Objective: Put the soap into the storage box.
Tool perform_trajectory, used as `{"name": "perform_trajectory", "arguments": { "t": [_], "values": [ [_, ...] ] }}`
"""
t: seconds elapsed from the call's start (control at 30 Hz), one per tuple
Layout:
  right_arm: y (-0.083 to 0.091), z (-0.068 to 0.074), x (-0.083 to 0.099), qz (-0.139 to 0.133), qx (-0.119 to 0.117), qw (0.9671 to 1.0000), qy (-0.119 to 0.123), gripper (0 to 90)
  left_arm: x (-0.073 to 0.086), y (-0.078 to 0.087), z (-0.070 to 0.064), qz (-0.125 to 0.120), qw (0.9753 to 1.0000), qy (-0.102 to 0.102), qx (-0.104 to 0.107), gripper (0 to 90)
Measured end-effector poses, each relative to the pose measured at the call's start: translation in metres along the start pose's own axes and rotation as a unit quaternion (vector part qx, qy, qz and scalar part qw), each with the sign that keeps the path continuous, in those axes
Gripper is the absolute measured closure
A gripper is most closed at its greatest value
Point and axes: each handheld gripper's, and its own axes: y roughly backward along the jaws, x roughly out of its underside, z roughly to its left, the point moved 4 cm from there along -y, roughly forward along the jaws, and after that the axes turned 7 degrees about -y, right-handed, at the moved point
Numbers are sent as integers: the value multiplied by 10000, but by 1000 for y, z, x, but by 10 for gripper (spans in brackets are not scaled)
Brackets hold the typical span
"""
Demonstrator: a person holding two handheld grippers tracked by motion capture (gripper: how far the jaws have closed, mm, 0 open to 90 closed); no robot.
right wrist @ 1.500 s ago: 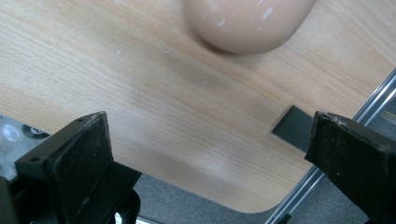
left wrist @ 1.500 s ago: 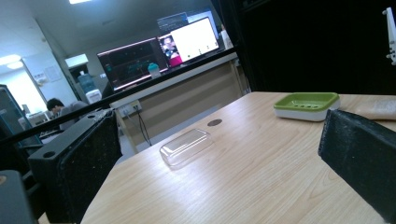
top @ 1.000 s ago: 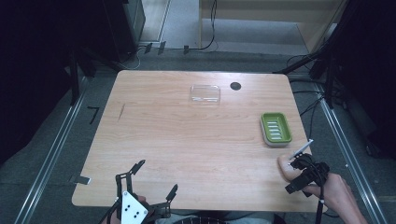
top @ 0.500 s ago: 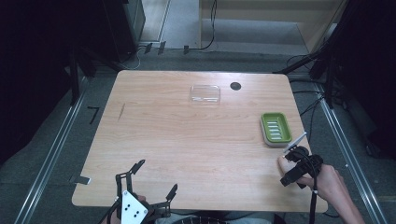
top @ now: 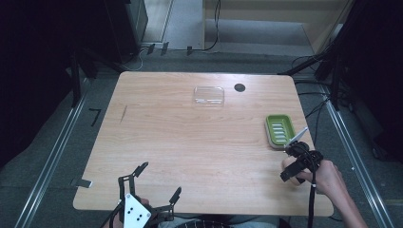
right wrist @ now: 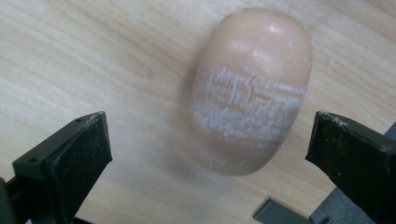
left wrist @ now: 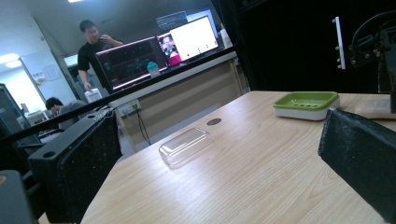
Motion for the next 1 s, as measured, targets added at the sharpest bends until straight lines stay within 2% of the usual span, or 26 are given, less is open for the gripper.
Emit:
{"name": "perform_trajectory", "arguments": {
  "t": [0.37, 0.47, 0.57, 0.87, 1.0],
  "values": [
    [-9, -13, -12, 71, -80, 9997, -230, 0, 0, 0, 0, 9, 10000, -11, -7, 0],
    [-12, -17, -16, 95, -190, 9991, -370, 0, 0, 0, 0, 7, 10000, -14, -4, 0],
    [-15, -22, -19, 105, -168, 9988, -454, 0, 0, 0, 0, 10, 10000, -13, -3, 0],
    [-23, -22, -19, 216, -113, 9984, -510, 0, 0, 1, 0, -17, 10000, -4, -6, 0],
    [-26, -22, -18, 228, -79, 9986, -462, 0, 0, 1, 0, -22, 10000, -2, -8, 0]
  ]
}}
